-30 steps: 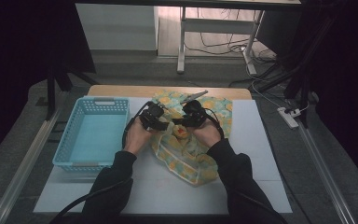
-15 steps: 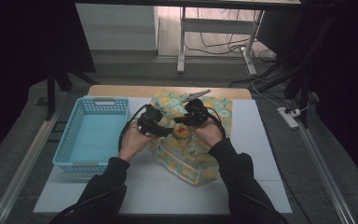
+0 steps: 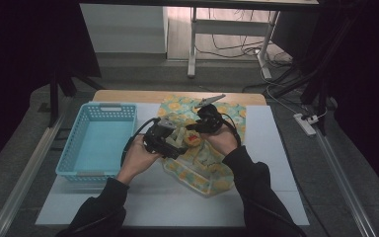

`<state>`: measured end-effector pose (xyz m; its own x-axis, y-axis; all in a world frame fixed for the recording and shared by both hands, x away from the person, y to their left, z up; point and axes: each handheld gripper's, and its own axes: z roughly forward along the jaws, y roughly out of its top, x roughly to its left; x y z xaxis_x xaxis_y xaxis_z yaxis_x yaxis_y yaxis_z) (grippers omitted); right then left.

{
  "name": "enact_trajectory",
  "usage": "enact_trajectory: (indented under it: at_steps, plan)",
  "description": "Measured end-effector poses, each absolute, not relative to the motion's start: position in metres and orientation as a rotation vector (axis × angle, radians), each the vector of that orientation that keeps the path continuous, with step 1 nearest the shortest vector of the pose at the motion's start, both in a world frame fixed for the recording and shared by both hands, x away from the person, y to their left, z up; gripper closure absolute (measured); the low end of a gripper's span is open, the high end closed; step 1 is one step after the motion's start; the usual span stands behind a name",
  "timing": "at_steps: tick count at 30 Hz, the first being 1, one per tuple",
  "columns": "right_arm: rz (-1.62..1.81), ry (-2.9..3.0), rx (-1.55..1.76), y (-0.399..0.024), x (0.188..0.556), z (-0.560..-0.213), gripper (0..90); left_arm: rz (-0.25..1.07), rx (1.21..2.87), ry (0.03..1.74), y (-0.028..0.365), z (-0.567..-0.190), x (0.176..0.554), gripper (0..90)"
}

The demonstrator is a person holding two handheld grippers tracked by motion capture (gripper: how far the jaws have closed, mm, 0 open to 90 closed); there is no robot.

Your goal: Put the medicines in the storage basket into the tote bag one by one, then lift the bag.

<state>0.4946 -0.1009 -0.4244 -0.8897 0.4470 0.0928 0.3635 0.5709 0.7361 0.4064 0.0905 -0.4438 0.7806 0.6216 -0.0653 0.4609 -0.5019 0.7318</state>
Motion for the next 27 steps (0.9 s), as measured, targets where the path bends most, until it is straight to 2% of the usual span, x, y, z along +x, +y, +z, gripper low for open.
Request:
enact_trajectory:
  at_steps: [10,27]
  plan:
    - [1.250,2.683,0.688,-0.109,0.491,-0.421,88.9,0.187,2.131,0.744,0.099,-0.445,0.387,0.0]
    - [1.275,2.676,0.687,-0.122,0.487,-0.418,88.9,0.148,2.162,0.696,0.093,-0.463,0.367,0.0]
